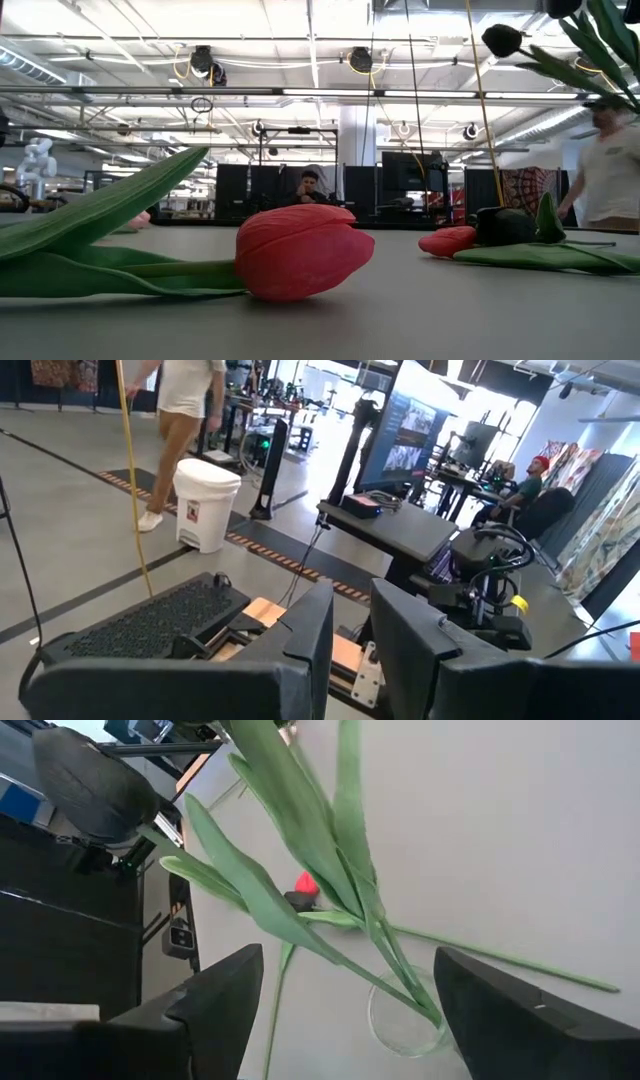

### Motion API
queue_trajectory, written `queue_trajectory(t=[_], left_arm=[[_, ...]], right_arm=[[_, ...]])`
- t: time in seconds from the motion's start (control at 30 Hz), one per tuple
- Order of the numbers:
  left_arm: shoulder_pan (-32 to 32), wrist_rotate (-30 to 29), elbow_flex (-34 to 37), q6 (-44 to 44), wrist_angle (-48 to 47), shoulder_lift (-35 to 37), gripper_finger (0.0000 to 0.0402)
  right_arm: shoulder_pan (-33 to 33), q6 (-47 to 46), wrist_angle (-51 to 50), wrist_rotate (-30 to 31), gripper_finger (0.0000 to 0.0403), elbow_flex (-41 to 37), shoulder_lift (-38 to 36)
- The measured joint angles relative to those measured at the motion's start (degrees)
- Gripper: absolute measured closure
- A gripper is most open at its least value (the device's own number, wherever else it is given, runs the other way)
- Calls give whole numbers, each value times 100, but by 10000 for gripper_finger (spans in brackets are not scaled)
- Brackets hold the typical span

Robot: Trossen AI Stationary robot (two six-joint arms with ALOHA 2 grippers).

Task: Sort flowers into vase by color
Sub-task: Put the black tulip into the right transparent vase

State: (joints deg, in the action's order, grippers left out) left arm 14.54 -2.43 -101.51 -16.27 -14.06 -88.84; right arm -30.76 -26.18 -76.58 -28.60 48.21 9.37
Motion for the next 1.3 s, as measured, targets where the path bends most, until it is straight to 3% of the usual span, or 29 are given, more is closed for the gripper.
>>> queue_trajectory(t=[0.17,0.47,0.93,1.1,1.3], left_arm=[[-72,1,0,-13,0,0,324],[-186,2,0,8,0,0,324],[-185,54,-1,4,2,0,324],[-185,54,-1,3,2,0,324],[-214,54,-1,5,0,0,324]], right_arm=[[0,-54,184,0,117,0,0],[0,-318,1451,16,117,294,92],[2,-85,2746,509,123,2489,1428],[2,582,2756,483,174,3077,2043],[2,1151,2745,463,297,3211,2557]])
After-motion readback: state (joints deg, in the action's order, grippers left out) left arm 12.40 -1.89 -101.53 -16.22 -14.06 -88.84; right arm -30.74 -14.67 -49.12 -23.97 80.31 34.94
